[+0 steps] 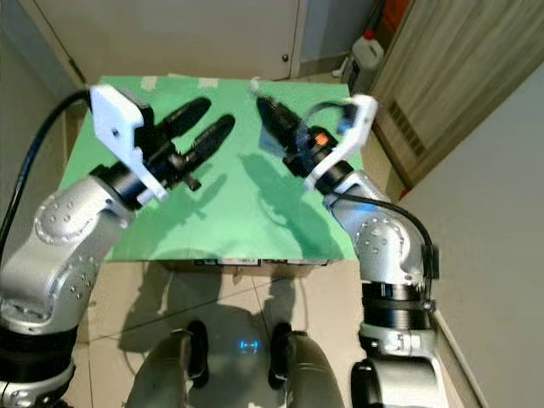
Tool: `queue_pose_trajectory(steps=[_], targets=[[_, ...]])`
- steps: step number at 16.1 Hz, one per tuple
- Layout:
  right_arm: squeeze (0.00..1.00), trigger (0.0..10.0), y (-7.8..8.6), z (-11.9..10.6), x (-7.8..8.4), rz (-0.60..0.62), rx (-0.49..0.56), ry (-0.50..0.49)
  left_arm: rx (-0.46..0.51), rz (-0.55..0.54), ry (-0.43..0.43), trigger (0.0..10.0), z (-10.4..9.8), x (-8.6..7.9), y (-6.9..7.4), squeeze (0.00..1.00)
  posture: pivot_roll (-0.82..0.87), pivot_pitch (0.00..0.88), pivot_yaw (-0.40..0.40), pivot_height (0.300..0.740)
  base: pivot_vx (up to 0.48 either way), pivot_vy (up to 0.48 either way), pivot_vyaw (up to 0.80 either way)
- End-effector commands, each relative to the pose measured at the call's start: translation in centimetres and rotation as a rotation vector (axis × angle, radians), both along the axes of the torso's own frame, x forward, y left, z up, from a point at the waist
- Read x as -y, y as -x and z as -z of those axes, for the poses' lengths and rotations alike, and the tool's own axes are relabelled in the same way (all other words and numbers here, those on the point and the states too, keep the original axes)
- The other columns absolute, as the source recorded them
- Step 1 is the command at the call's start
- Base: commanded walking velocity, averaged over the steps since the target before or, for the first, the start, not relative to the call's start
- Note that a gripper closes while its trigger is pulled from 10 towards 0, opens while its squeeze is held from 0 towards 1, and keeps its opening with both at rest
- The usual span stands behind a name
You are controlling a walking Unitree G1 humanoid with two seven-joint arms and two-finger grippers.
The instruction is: Hang keys on a hook
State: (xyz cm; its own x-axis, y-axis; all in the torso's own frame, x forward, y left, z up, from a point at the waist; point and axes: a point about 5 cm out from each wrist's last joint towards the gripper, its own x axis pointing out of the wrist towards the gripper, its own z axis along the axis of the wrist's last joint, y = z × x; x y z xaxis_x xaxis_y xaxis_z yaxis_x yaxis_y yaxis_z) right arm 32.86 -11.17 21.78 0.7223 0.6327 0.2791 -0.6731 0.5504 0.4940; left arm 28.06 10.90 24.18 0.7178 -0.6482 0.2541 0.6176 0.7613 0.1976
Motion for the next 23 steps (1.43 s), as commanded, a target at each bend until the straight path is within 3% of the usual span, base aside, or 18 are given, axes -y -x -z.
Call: queue_pose_trajectory(steps=[1, 4, 7, 8, 10, 11, 13, 15, 18, 20, 23], targets=[[0.00, 10.0, 0.8, -0.8, -0.3, -0.048, 0.058, 0.032, -0.027, -0.003, -0.057, 10.0, 1.6, 0.1, 0.1, 0.00, 0.10, 0.201, -0.042, 0.740, 0.000, 0.000, 0.00], [0.00, 10.0, 1.6, -1.8, 0.0, -0.116, 0.114, 0.027, -0.027, 0.012, -0.103, 10.0, 2.6, 0.2, 0.3, 0.00, 0.10, 0.198, -0.046, 0.740, 0.000, 0.000, 0.00], [0.00, 10.0, 2.3, -3.9, 0.9, -0.188, 0.198, -0.040, 0.040, 0.039, -0.164, 10.0, 1.9, 0.0, 0.3, 0.00, 0.10, 0.199, -0.050, 0.740, 0.000, 0.000, 0.00], [0.00, 10.0, 2.2, -4.1, 1.1, -0.184, 0.214, -0.012, 0.063, 0.041, -0.197, 10.0, 1.6, -0.1, 0.2, 0.00, 0.10, 0.199, -0.049, 0.740, 0.000, 0.000, 0.00], [0.00, 10.0, 1.4, -2.5, 0.6, -0.087, 0.186, 0.164, 0.039, 0.037, -0.187, 10.0, 2.3, -0.2, 0.1, 0.00, 0.10, 0.197, -0.047, 0.740, 0.000, 0.000, 0.00], [0.00, 10.0, -0.7, 4.1, 0.6, 0.159, 0.011, 0.611, -0.117, -0.068, -0.110, 10.0, 5.9, -0.6, -0.3, 0.00, 0.10, 0.201, -0.048, 0.740, 0.000, 0.000, 0.00], [0.00, 10.0, -0.1, 7.7, 0.5, 0.172, -0.039, 0.750, -0.236, -0.209, -0.100, 10.0, 9.7, -1.8, -0.6, 0.00, 0.11, 0.202, -0.050, 0.740, 0.000, 0.000, 0.00], [0.00, 10.0, 1.6, 9.9, -0.5, 0.111, -0.087, 0.696, -0.341, -0.336, -0.068, 10.0, 12.5, -3.6, 0.1, 0.00, 0.11, 0.220, -0.047, 0.740, 0.000, 0.000, 0.00], [0.00, 10.0, 2.7, 11.4, -1.2, 0.111, -0.087, 0.674, -0.412, -0.441, 0.016, 10.0, 13.8, -5.1, 0.3, 0.00, 0.11, 0.224, -0.040, 0.740, 0.000, 0.000, 0.00], [0.00, 10.0, 3.1, 11.4, -1.7, 0.146, -0.028, 0.650, -0.406, -0.436, 0.073, 10.0, 13.7, -4.8, 0.3, 0.00, 0.10, 0.218, -0.033, 0.740, 0.000, 0.000, 0.00], [0.00, 10.0, 3.4, 12.2, -1.5, 0.210, -0.037, 0.676, -0.466, -0.404, 0.128, 10.0, 15.5, -2.9, 2.0, 0.00, 0.10, 0.211, -0.033, 0.740, 0.000, 0.235, 0.73]])
